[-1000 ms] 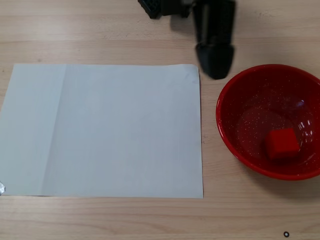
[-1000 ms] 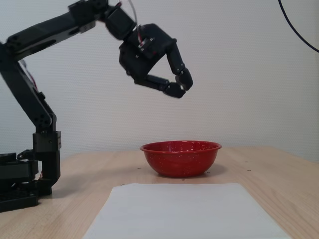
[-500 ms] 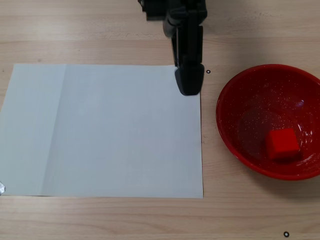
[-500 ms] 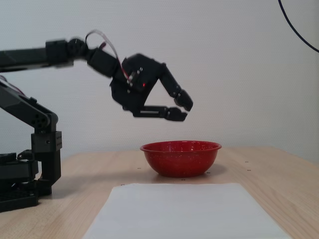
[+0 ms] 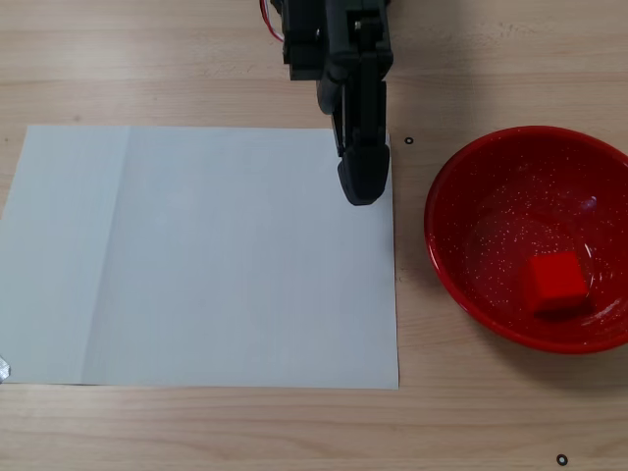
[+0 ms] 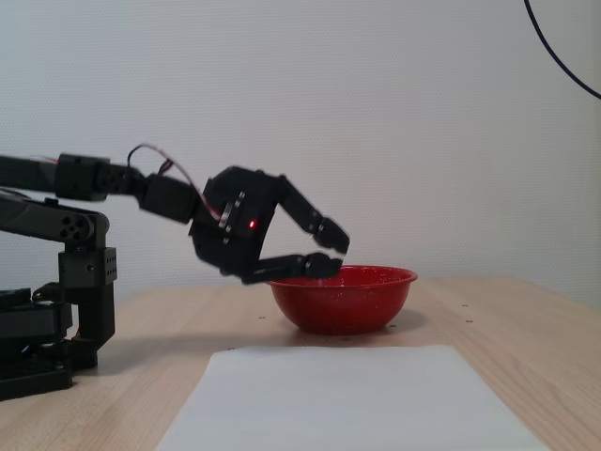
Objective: Grasp the red cube and put it in the red bowl.
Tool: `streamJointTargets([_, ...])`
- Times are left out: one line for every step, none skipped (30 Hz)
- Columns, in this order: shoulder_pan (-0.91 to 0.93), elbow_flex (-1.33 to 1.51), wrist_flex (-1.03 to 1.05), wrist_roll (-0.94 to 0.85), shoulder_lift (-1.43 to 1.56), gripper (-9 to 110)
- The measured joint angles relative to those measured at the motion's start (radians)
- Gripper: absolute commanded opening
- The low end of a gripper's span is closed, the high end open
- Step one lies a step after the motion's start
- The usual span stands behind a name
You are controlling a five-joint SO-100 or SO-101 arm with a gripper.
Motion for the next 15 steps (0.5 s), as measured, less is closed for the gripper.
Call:
streamJointTargets([0.000, 0.021, -0.005, 0.000, 0.020, 0])
streamJointTargets([0.000, 0.037, -0.006, 0.000, 0.035, 0])
streamJointTargets([0.000, 0.038, -0.006, 0.000, 0.046, 0])
streamJointTargets([0.000, 0.044, -0.006, 0.000, 0.072, 0])
streamJointTargets([0.000, 0.048, -0.006, -0.002, 0.103, 0])
streamJointTargets([0.000, 0.048, 0.002, -0.003, 0.124, 0])
streamJointTargets([0.000, 0.048, 0.023, -0.011, 0.146, 0])
streamJointTargets([0.000, 0.048, 0.041, -0.028, 0.155, 0])
streamJointTargets([-0.005, 0.048, 0.066, -0.043, 0.160, 0])
streamJointTargets([-0.012, 0.048, 0.091, -0.055, 0.160, 0])
streamJointTargets([-0.021, 0.048, 0.114, -0.063, 0.161, 0])
streamJointTargets([-0.025, 0.048, 0.143, -0.075, 0.169, 0])
streamJointTargets([-0.025, 0.048, 0.173, -0.084, 0.176, 0])
streamJointTargets([-0.021, 0.048, 0.204, -0.091, 0.187, 0])
streamJointTargets([-0.025, 0.048, 0.236, -0.092, 0.195, 0])
